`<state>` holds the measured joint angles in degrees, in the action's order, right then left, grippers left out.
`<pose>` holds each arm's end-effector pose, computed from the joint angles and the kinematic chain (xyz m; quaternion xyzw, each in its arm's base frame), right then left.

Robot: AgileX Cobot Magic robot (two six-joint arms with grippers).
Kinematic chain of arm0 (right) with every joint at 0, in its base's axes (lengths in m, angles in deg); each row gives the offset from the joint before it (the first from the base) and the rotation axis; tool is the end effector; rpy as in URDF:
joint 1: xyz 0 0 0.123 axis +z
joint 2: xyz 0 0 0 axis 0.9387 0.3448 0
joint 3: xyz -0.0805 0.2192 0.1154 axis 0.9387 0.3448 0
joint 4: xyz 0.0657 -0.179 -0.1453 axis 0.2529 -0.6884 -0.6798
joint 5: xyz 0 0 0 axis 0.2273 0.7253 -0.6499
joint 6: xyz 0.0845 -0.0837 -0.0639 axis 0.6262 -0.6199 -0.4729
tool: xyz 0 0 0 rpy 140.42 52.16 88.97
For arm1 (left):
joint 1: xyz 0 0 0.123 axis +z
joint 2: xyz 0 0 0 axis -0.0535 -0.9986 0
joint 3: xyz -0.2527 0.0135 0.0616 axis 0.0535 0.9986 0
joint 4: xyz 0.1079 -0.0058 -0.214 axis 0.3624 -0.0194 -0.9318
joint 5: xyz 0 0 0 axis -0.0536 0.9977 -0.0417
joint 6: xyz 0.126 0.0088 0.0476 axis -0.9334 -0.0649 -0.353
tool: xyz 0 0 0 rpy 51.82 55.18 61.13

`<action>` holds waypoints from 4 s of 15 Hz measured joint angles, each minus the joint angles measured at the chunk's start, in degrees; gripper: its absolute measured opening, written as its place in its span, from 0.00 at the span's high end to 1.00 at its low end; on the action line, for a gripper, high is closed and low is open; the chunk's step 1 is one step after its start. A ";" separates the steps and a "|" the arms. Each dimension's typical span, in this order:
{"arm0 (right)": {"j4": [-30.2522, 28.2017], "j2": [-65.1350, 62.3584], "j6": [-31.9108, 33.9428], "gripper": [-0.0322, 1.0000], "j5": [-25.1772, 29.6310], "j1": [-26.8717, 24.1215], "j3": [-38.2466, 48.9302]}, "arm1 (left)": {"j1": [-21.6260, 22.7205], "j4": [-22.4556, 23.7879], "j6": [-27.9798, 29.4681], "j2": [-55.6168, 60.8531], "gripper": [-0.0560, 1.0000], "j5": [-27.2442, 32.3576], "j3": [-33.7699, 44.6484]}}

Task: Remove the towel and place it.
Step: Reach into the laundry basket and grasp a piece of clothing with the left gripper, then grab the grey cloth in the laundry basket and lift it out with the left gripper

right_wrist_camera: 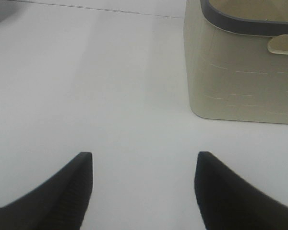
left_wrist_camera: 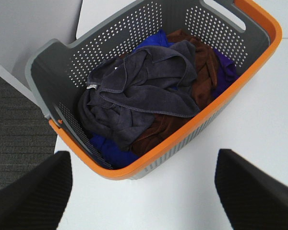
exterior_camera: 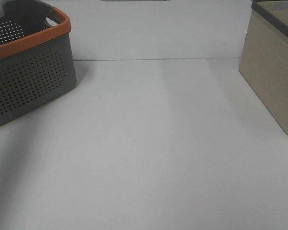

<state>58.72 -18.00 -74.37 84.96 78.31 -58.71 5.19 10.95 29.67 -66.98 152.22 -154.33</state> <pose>0.0491 -0.0002 0.2535 -0.0654 0.8456 0.0048 0.5298 0.2728 0.0192 0.3845 -0.0017 0.9200 0.0504 0.3886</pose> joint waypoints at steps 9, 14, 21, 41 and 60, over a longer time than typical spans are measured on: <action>0.00 0.00 0.00 0.37 0.00 0.00 0.00 | 0.06 -0.46 -5.56 -27.39 0.23 6.02 -23.61; 0.00 0.00 0.00 0.37 0.00 0.00 0.00 | 7.22 -8.08 -11.86 -43.43 0.23 5.67 -34.55; 0.00 0.00 0.00 0.37 0.00 0.00 0.00 | 12.38 -11.52 -19.60 -52.48 0.23 0.29 -34.89; -0.06 0.00 0.00 0.37 0.00 0.00 0.00 | 12.38 -20.86 -21.89 -62.57 0.49 -10.89 -34.89; -0.23 0.00 0.00 0.37 0.00 0.00 0.00 | 3.78 -21.94 -24.92 -54.83 0.95 -14.04 -34.89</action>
<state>58.49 -18.00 -74.37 84.96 78.31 -58.71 8.97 -11.00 4.75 -121.81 138.18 -189.22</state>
